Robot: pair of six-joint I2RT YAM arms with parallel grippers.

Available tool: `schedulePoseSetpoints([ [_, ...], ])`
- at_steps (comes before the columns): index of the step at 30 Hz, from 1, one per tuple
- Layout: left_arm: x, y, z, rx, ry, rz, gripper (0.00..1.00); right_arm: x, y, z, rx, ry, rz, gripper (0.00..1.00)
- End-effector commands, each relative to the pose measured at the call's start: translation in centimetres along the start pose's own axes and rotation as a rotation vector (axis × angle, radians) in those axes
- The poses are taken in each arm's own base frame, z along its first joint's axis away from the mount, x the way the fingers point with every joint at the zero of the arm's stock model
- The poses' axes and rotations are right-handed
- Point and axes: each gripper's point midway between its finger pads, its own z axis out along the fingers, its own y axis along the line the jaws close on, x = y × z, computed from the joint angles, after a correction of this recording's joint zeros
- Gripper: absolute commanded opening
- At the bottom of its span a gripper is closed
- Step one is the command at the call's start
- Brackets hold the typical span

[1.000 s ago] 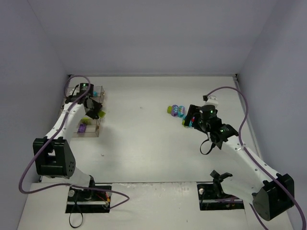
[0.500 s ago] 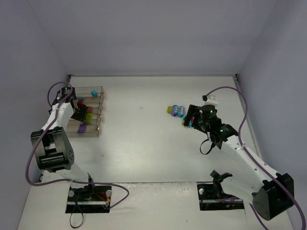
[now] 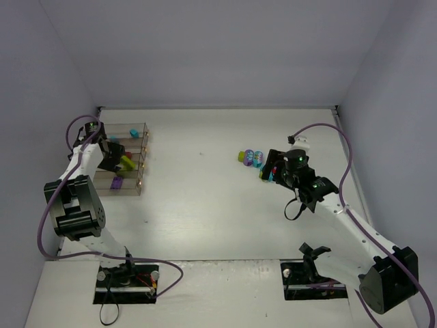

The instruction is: Sort the legos into containers by color

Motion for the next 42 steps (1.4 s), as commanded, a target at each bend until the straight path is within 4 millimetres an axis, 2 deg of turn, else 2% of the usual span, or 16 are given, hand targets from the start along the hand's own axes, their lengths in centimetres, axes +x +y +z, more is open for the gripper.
schedulePoseSetpoints([
  [1, -1.5, -2.4, -1.5, 0.073, -0.039, -0.036, 0.47, -1.6, 0.4, 0.5, -0.007, -0.054, 0.004, 0.78],
  [4, -1.5, -2.5, -1.7, 0.075, -0.042, -0.034, 0.55, -1.6, 0.4, 0.7, -0.006, -0.050, -0.002, 0.78],
  [9, -1.7, -3.0, -2.7, 0.104, -0.046, -0.026, 0.55, -1.8, 0.2, 1.1, 0.011, -0.053, -0.013, 0.78],
  [14, -1.9, -4.9, -6.3, 0.217, -0.080, 0.098, 0.56, -2.4, 0.3, 1.9, 0.027, -0.057, -0.050, 0.78],
  [15, -1.4, -5.5, -7.5, 0.248, -0.092, 0.180, 0.56, -2.0, 0.2, 2.6, 0.037, -0.035, -0.061, 0.77],
  [17, -0.8, -6.3, -9.0, 0.292, -0.114, 0.317, 0.57, -2.4, 0.4, 3.1, 0.042, -0.030, -0.076, 0.77],
  [18, 0.6, -7.0, -10.3, 0.333, -0.120, 0.386, 0.58, -2.0, 0.2, 3.8, 0.057, -0.013, -0.084, 0.77],
  [20, 1.9, -7.4, -11.4, 0.368, -0.141, 0.525, 0.60, -2.5, -0.3, 4.3, 0.097, -0.021, -0.087, 0.77],
  [21, 2.7, -7.7, -12.6, 0.404, -0.150, 0.570, 0.61, -2.3, -0.7, 4.8, 0.116, -0.010, -0.088, 0.77],
  [22, 4.5, -8.0, -13.3, 0.437, -0.133, 0.632, 0.62, -2.4, -1.2, 5.1, 0.138, -0.010, -0.081, 0.77],
  [25, 8.0, -7.8, -14.6, 0.504, -0.091, 0.755, 0.63, -2.6, -2.6, 6.1, 0.189, 0.000, -0.027, 0.77],
  [30, 11.9, -6.3, -14.5, 0.545, -0.025, 0.889, 0.63, -1.9, -4.2, 8.3, 0.254, 0.043, 0.065, 0.77],
  [34, 14.6, -6.1, -15.1, 0.610, 0.010, 0.979, 0.63, -1.7, -3.8, 9.7, 0.237, 0.085, 0.065, 0.75],
  [37, 16.4, -5.6, -15.3, 0.639, 0.038, 1.046, 0.63, -0.6, -3.4, 9.9, 0.219, 0.127, 0.078, 0.69],
  [42, 17.9, -4.9, -14.7, 0.643, 0.073, 1.076, 0.63, 1.1, -3.1, 9.1, 0.271, 0.153, 0.257, 0.64],
])
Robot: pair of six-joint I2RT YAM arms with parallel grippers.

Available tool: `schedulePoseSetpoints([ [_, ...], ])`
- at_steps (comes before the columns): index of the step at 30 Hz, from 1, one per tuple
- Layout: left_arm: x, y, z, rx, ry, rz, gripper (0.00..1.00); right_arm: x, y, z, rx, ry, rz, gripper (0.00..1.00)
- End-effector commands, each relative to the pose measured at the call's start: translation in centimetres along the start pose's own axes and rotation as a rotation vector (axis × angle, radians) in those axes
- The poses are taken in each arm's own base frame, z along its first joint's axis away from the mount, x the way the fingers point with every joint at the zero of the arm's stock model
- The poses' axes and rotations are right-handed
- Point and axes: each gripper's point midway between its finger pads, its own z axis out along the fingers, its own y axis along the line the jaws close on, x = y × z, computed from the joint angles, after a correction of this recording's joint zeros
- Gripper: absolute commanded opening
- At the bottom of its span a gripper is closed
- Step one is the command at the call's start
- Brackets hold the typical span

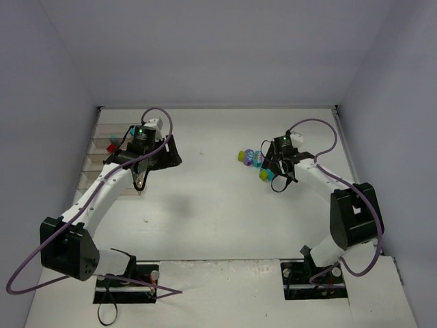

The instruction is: Sort the legos into containers by color

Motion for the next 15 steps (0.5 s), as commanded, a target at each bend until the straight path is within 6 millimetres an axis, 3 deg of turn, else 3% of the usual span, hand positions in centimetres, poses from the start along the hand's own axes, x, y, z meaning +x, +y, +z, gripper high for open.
schedulePoseSetpoints([
  [1, -1.7, -1.7, -0.7, 0.070, -0.074, 0.047, 0.63, -0.7, 1.2, -1.3, 0.002, -0.014, 0.163, 0.64],
  [10, -0.8, -2.0, -0.9, 0.077, -0.062, 0.060, 0.63, 1.5, 3.2, -0.8, 0.132, 0.035, 0.225, 0.66],
  [15, -0.4, -2.2, -1.1, 0.089, -0.053, 0.069, 0.63, 2.0, 2.3, 0.3, 0.199, 0.044, 0.236, 0.77],
])
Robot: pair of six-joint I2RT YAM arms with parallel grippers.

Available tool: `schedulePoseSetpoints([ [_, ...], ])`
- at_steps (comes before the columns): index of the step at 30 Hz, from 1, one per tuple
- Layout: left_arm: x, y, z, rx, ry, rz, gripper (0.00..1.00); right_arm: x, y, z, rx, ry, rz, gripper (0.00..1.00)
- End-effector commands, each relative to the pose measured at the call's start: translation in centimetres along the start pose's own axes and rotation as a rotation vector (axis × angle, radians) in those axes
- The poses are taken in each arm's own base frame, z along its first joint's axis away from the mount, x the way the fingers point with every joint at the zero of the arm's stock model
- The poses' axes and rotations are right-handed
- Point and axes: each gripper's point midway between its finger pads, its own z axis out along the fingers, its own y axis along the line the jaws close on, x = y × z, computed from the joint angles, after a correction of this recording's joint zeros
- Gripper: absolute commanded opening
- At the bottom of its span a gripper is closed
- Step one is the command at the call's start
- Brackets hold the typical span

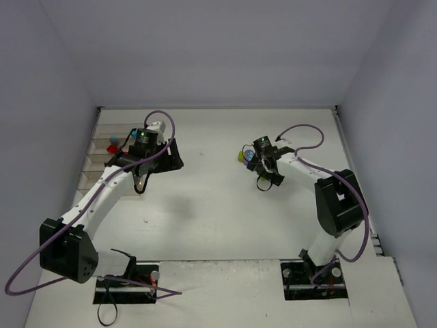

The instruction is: Sort the legos into containers by color

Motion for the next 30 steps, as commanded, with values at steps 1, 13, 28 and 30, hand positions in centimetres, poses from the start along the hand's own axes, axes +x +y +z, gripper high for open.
schedulePoseSetpoints([
  [1, -1.6, -1.4, -1.3, 0.057, -0.076, 0.035, 0.63, -1.7, -0.7, -0.2, 0.073, -0.057, 0.081, 0.85],
  [13, -0.8, -1.4, -0.7, 0.063, -0.055, 0.008, 0.63, -2.3, -1.4, 1.6, 0.125, -0.051, 0.119, 1.00],
  [28, -0.3, -1.3, 0.3, 0.066, -0.027, -0.006, 0.63, -2.8, -1.4, 4.1, 0.173, -0.042, 0.149, 1.00],
  [30, -0.2, -1.3, 0.4, 0.064, -0.024, -0.007, 0.63, -2.8, -1.4, 4.2, 0.176, -0.045, 0.161, 1.00],
])
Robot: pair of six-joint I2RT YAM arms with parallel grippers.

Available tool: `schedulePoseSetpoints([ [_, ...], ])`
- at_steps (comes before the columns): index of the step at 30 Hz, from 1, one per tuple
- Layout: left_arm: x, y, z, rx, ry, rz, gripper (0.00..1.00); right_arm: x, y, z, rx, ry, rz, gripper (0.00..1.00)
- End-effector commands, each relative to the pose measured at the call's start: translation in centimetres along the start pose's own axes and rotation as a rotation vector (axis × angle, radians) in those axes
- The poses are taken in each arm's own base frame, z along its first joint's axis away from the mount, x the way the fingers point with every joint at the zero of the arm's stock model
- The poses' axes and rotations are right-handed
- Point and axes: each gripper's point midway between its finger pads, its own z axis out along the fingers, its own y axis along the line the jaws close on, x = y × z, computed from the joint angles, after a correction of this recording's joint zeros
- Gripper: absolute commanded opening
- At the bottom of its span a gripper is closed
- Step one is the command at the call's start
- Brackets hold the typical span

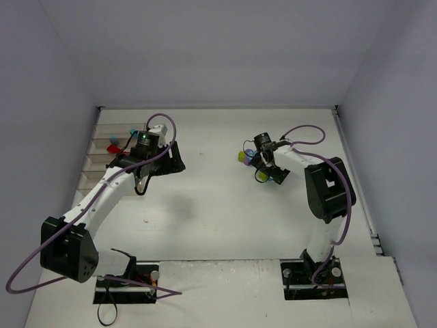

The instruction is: Sort the legos into containers by color

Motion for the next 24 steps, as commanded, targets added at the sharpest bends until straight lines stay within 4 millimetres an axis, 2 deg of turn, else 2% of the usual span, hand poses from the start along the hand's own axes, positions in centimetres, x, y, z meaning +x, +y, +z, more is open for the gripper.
schedulePoseSetpoints([
  [1, -1.6, -1.3, -0.1, 0.047, -0.054, 0.004, 0.63, -1.5, 0.2, 0.0, 0.025, -0.047, 0.050, 1.00],
  [5, -1.4, -1.3, 0.2, 0.048, -0.045, 0.002, 0.63, -1.2, -0.2, 0.5, 0.039, -0.039, 0.072, 0.96],
  [11, -1.4, -1.4, 0.3, 0.058, -0.044, 0.007, 0.63, -0.7, -0.5, 0.8, 0.048, -0.026, 0.067, 0.79],
  [14, -1.6, -1.5, 0.1, 0.061, -0.051, 0.009, 0.63, -0.4, -0.6, 0.6, 0.041, -0.020, 0.044, 0.62],
  [15, -1.7, -1.6, 0.1, 0.062, -0.053, 0.011, 0.63, -0.5, -0.6, 0.3, 0.030, -0.025, 0.025, 0.48],
  [17, -1.8, -1.6, 0.1, 0.063, -0.055, 0.011, 0.63, -0.6, -0.4, 0.0, 0.010, -0.033, -0.003, 0.31],
  [18, -2.0, -1.7, 0.1, 0.067, -0.058, 0.011, 0.63, -0.6, -0.2, -0.4, -0.016, -0.036, -0.029, 0.17],
  [20, -2.1, -2.0, 0.1, 0.076, -0.057, 0.013, 0.63, -0.7, 1.0, -1.1, -0.096, -0.034, -0.107, 0.00],
  [22, -2.4, -2.4, -0.2, 0.097, -0.060, 0.013, 0.63, -1.1, 2.9, -2.8, -0.228, -0.068, -0.219, 0.00],
  [23, -2.6, -2.7, -0.4, 0.106, -0.064, 0.014, 0.63, -0.5, 4.1, -3.8, -0.317, -0.054, -0.278, 0.00],
  [24, -2.9, -3.1, -0.6, 0.119, -0.067, 0.017, 0.63, -1.4, 6.1, -6.0, -0.435, -0.108, -0.316, 0.00],
])
